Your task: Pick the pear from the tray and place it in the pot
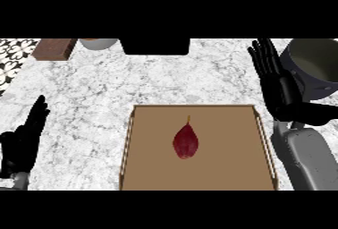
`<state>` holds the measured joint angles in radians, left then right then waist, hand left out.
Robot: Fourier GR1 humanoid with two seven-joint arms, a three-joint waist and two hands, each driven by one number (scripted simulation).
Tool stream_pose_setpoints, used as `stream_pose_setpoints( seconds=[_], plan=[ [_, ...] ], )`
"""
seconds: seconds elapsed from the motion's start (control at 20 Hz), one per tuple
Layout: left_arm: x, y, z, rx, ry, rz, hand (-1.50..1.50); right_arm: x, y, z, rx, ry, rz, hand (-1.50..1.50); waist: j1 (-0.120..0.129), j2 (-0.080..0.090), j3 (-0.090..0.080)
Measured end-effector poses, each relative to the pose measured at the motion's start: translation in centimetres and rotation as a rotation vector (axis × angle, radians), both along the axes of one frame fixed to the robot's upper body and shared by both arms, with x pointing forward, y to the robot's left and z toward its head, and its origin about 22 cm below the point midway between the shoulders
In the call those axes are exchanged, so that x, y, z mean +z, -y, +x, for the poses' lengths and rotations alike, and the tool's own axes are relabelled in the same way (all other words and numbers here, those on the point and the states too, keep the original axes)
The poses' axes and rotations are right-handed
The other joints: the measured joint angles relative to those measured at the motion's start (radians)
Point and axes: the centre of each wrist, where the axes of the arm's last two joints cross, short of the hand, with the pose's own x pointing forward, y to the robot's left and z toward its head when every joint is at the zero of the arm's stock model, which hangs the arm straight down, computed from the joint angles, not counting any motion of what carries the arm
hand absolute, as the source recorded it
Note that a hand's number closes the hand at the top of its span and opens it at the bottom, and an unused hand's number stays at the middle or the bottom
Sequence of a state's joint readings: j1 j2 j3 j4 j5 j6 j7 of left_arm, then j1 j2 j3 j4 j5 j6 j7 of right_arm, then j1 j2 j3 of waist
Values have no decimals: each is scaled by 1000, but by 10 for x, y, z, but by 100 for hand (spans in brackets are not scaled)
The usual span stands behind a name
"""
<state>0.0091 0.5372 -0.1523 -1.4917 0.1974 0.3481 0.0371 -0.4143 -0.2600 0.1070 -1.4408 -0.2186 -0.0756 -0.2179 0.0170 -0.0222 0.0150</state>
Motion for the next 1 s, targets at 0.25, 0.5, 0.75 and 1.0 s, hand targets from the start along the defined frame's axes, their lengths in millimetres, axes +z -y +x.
stream_pose_setpoints(
  seconds=[0.25, 0.5, 0.75, 1.0],
  plan=[
    [0, 25, -6, -21, 109, -85, 0, 5, 20, -30, -148, 164, 14, 150, -41, 3, -11],
    [0, 49, -6, -44, 187, -196, 0, -41, 68, -67, -558, 46, -100, -150, -110, 5, -19],
    [-3, 73, -6, -96, 228, -258, 0, -65, 15, -122, -692, 132, -79, -150, -80, 9, -18],
    [-11, 88, -5, -135, 240, -276, 0, -56, -33, -171, -708, 194, -119, -150, -51, 14, -18]
  ],
)
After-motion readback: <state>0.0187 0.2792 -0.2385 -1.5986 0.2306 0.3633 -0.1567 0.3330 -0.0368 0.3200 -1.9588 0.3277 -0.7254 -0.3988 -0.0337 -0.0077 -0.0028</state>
